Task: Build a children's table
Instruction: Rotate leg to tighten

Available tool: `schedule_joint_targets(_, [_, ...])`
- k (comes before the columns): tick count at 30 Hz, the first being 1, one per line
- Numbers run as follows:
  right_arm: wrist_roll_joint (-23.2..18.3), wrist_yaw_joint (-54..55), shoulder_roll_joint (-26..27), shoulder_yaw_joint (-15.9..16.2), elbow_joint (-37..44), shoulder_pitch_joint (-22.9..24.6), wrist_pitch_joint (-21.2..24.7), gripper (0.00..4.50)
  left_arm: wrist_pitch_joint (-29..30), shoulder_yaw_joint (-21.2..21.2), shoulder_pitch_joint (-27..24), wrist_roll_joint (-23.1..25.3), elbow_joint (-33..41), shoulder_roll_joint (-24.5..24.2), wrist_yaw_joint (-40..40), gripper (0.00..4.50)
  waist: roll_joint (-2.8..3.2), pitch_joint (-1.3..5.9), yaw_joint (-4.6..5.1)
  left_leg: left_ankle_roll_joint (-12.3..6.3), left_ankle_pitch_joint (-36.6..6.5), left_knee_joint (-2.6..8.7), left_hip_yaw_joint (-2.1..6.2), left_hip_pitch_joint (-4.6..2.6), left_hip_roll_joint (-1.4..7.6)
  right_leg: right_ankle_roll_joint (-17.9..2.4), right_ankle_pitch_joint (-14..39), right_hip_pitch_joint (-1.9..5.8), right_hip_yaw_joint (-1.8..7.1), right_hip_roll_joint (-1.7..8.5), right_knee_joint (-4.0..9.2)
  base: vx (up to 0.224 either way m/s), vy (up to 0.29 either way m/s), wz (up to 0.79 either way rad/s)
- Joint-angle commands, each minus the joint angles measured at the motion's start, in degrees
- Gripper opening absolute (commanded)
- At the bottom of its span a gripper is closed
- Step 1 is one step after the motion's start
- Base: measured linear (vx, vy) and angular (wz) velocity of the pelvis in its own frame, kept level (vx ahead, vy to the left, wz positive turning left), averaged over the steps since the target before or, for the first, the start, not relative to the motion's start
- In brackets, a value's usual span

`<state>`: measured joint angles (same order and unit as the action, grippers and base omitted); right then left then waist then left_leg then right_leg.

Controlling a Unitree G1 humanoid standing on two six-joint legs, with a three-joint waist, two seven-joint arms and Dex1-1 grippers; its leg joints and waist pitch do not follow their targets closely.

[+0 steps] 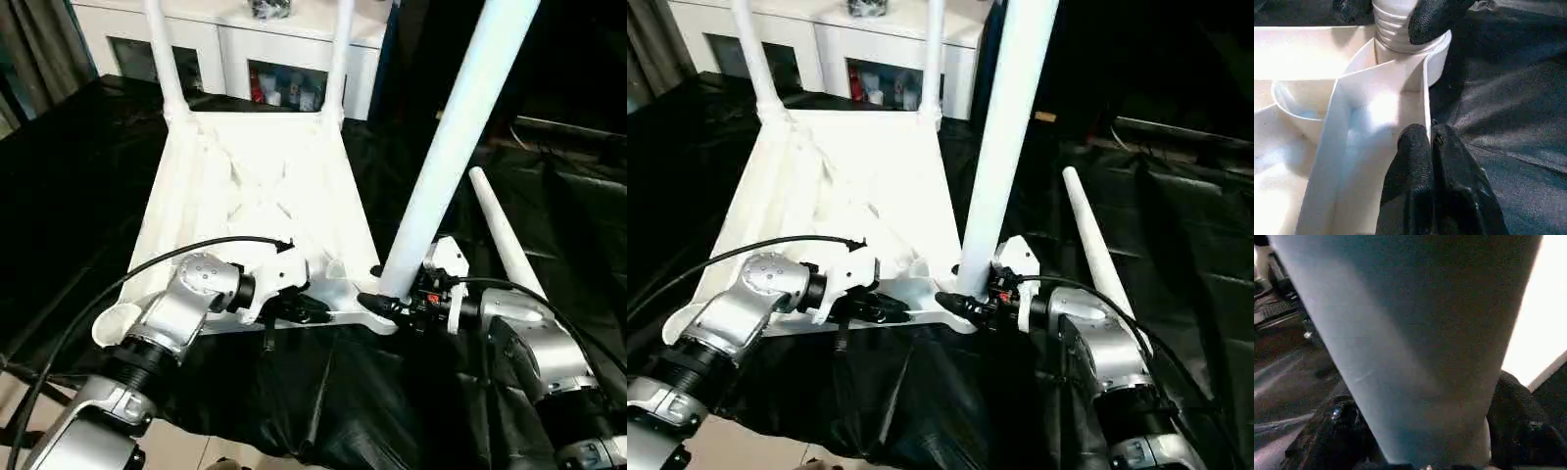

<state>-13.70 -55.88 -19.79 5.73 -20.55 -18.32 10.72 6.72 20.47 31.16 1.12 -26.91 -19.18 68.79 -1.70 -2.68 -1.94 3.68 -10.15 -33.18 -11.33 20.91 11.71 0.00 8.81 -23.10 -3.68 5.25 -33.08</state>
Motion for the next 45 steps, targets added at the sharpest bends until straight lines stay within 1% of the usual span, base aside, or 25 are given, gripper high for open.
schedule_joint_targets(1, [2.54,7.86,2.52,-0.27,-3.14,-0.34,1.47,2.65,1.9,2.36,0.52,1.04,-1.48,3.27,-2.09,0.0,0.16,2.91,0.46,0.05,-20.5,4.22,0.85,-1.04,1.64,-10.29,24.61,1.5,2.1,2.61,4.47,0.0,0.0,0.0])
schedule_joint_targets(4, [3.45,15.85,5.31,-2.52,-6.44,-1.19,1.36,2.65,3.59,1.51,1.49,1.25,-2.65,5.65,-5.87,0.0,-0.1,2.64,1.11,1.32,-24.23,4.15,1.3,-1.25,1.3,-6.89,33.74,1.06,1.54,2.74,5.55,-0.019,0.001,-0.02])
schedule_joint_targets(6, [3.6,30.5,10.57,-7.06,-12.58,-3.28,1.11,2.65,6.69,0.23,3.55,2.12,-5.38,10.51,-13.52,0.0,0.1,2.53,1.64,2.07,-25.95,4.06,1.73,-1.35,1.16,-4.74,37.89,0.82,1.01,2.8,6.19,-0.058,0.011,-0.08])
schedule_joint_targets(8, [3.7,34.24,12.04,-7.94,-14.69,-4.1,0.47,2.65,7.69,-0.17,4.24,2.48,-6.39,12.28,-16.3,0.0,0.27,2.32,3.06,2.34,-30.39,3.69,2.37,-1.64,0.85,-2.38,42.33,0.61,-0.49,2.72,7.42,-0.058,0.022,-0.09])
schedule_joint_targets(10, [3.94,41.29,15.01,-9.15,-19.24,-6.22,-1.62,2.65,9.55,-0.56,5.51,3.14,-8.28,15.9,-21.27,0.0,1.11,2.11,4.0,2.05,-34.54,3.69,2.86,-2.59,1.01,-2.06,41.17,0.48,-2.05,2.46,8.66,-0.057,0.032,-0.08])
schedule_joint_targets(11, [3.38,45.39,17.22,-10.44,-21.88,-7.99,-2.39,2.65,10.27,-0.46,6.25,3.85,-9.5,17.9,-24.05,0.0,1.24,2.16,4.94,1.89,-37.17,4.27,3.53,-2.12,1.36,-1.66,37.92,1.93,-3.44,2.39,8.66,0.0,0.0,0.0])
schedule_joint_targets(12, [3.38,45.39,17.22,-10.44,-21.88,-7.99,-2.39,2.65,10.27,-0.46,6.25,3.85,-9.5,17.9,-24.05,0.0,2.54,2.06,4.64,2.04,-38.97,5.26,4.02,-1.71,1.93,-2.44,35.1,2.84,-3.19,2.49,7.5,0.0,0.0,0.0])
schedule_joint_targets(13, [3.31,47.22,18.37,-10.92,-23.25,-9.18,-2.67,2.65,10.39,-0.27,6.68,4.33,-10.21,18.86,-25.19,0.0,2.36,1.86,5.07,2.74,-43.06,6.55,4.31,-1.47,2.74,-3.62,29.62,3.41,-3.19,2.16,6.52,0.0,0.0,0.0])
schedule_joint_targets(15, [3.72,48.26,19.56,-10.72,-24.78,-10.79,-3.21,2.65,10.55,0.1,7.11,4.88,-10.84,19.85,-26.13,0.0,2.15,1.47,5.2,3.29,-47.36,7.01,3.79,-2.47,2.47,-4.75,29.05,2.62,-3.2,1.72,6.44,0.0,0.0,0.0])
schedule_joint_targets(16, [4.15,48.73,19.92,-10.44,-25.45,-11.61,-3.57,2.65,10.3,0.42,7.27,5.19,-10.99,19.86,-25.96,0.0,2.09,1.08,5.7,3.09,-47.55,5.73,3.34,-4.05,1.46,-3.72,34.81,1.21,-4.56,1.84,8.77,0.0,0.0,0.0])
schedule_joint_targets(17, [4.39,48.49,20.49,-10.57,-26.29,-12.41,-4.43,2.65,10.1,0.44,7.47,5.57,-11.33,19.94,-26.04,0.0,2.2,0.94,6.16,2.35,-47.11,5.72,3.4,-3.55,1.41,-1.25,38.73,2.51,-6.12,1.61,8.99,0.0,0.0,0.0])
schedule_joint_targets(18, [4.5,48.15,20.79,-10.64,-26.74,-12.82,-5.03,2.65,9.84,0.47,7.57,5.78,-11.5,19.86,-25.89,0.0,2.55,0.81,5.62,2.37,-47.94,7.38,3.22,-2.06,2.22,-1.36,36.83,4.15,-6.0,1.36,6.76,0.0,0.0,0.0])
schedule_joint_targets(19, [4.81,47.72,20.91,-10.47,-26.91,-13.01,-5.99,2.65,9.67,0.51,7.49,5.83,-11.31,19.53,-25.4,0.0,2.96,1.29,4.24,2.61,-48.33,9.79,3.39,0.84,3.72,-2.51,28.6,7.58,-3.44,1.61,-0.73,-0.059,-0.051,0.1])
schedule_joint_targets(20, [5.02,47.7,21.01,-10.32,-27.5,-13.29,-7.07,3.0,9.64,0.54,7.48,5.81,-11.29,19.39,-25.28,0.0,0.25,1.69,2.46,0.5,-45.97,10.25,0.48,-1.38,3.28,-2.68,19.9,4.59,0.54,0.98,-3.15,-0.014,-0.121,0.16])
schedule_joint_targets(21, [5.11,47.88,20.96,-10.27,-27.7,-13.37,-7.56,3.21,9.2,0.56,7.37,5.66,-11.09,19.13,-24.84,0.0,-1.55,1.67,2.14,2.06,-39.46,4.62,1.17,-4.45,0.58,-0.01,40.16,-0.13,1.07,2.76,4.09,-0.014,-0.121,0.16])
schedule_joint_targets(22, [4.57,46.89,20.84,-10.49,-27.59,-13.41,-8.36,3.21,8.99,0.52,7.11,5.39,-10.62,18.6,-24.12,0.0,-1.95,1.92,1.67,-0.42,-20.26,-4.93,0.61,-5.95,-2.3,3.03,64.2,-3.79,1.94,6.67,10.1,0.083,-0.129,-0.02])
schedule_joint_targets(23, [4.09,45.59,20.59,-10.7,-27.37,-13.52,-9.16,3.35,8.86,0.49,6.93,5.32,-10.34,18.24,-23.77,0.0,-1.96,1.81,1.46,-1.74,-14.37,-3.47,2.09,-1.53,-1.33,2.22,64.4,0.72,3.75,8.99,9.07,0.131,-0.04,-0.32])
schedule_joint_targets(24, [4.02,45.23,20.47,-10.75,-27.44,-13.64,-9.61,3.37,8.48,0.52,6.83,5.31,-10.24,18.03,-23.53,0.0,-0.3,3.02,0.59,0.03,-9.29,1.42,3.74,2.23,0.18,0.46,50.13,4.71,2.08,7.07,5.22,0.131,-0.04,-0.32])
schedule_joint_targets(25, [3.79,43.98,20.08,-10.72,-27.02,-13.63,-10.13,3.52,8.38,0.47,6.56,5.17,-9.89,17.62,-23.12,0.0,-0.25,3.77,1.06,0.38,-9.51,2.93,3.88,0.97,0.98,-2.77,30.09,2.93,1.17,3.8,3.01,0.096,-0.005,-0.24])
schedule_joint_targets(26, [3.79,43.98,20.08,-10.72,-27.02,-13.63,-10.13,3.6,8.38,0.47,6.56,5.17,-9.89,17.62,-23.12,0.0,0.41,3.96,0.92,0.47,-8.84,2.97,3.8,0.53,1.17,-5.55,21.22,2.87,1.06,3.25,2.23,0.0,0.0,0.0])
schedule_joint_targets(27, [3.66,42.9,19.8,-10.69,-26.89,-13.73,-10.68,3.68,8.19,0.39,6.32,5.14,-9.64,17.22,-22.68,0.0,0.7,3.69,1.13,-0.42,-10.06,3.01,2.97,-0.49,1.45,-10.94,11.33,2.0,1.24,2.66,2.14,0.0,0.0,0.0])
schedule_joint_targets(28, [3.47,39.93,18.62,-10.15,-25.09,-13.22,-11.2,3.68,7.75,0.37,5.6,4.82,-8.69,15.93,-20.95,0.0,0.47,3.25,1.54,-1.04,-14.51,3.19,2.47,-0.37,1.13,-13.47,12.52,2.19,1.4,2.43,2.45,0.0,0.0,0.0])
schedule_joint_targets(29, [3.49,36.57,17.19,-9.58,-23.33,-12.62,-11.81,3.75,6.92,0.37,4.91,4.38,-7.74,14.55,-18.88,0.0,0.33,3.29,1.79,-1.69,-17.05,3.41,2.49,0.24,0.91,-13.24,16.51,2.94,1.15,2.58,2.79,0.0,0.0,0.0])
schedule_joint_targets(40, [1.94,12.3,4.96,-3.15,-10.09,-5.86,-9.6,4.35,2.11,1.16,1.72,1.51,-2.24,5.26,-4.54,0.0,0.86,3.48,1.35,-5.51,-9.63,3.19,1.69,0.0,1.79,-15.81,7.5,3.17,1.32,2.81,2.25,0.0,0.0,0.0])
schedule_joint_targets(45, [2.27,1.26,0.0,0.64,-6.19,-3.5,-8.12,4.35,-0.26,2.52,0.92,1.0,-1.06,1.69,1.07,0.0,0.86,3.44,0.85,-4.01,-11.42,3.33,1.42,-0.24,1.93,-15.33,10.28,3.12,1.41,2.93,2.51,0.0,0.0,0.0])
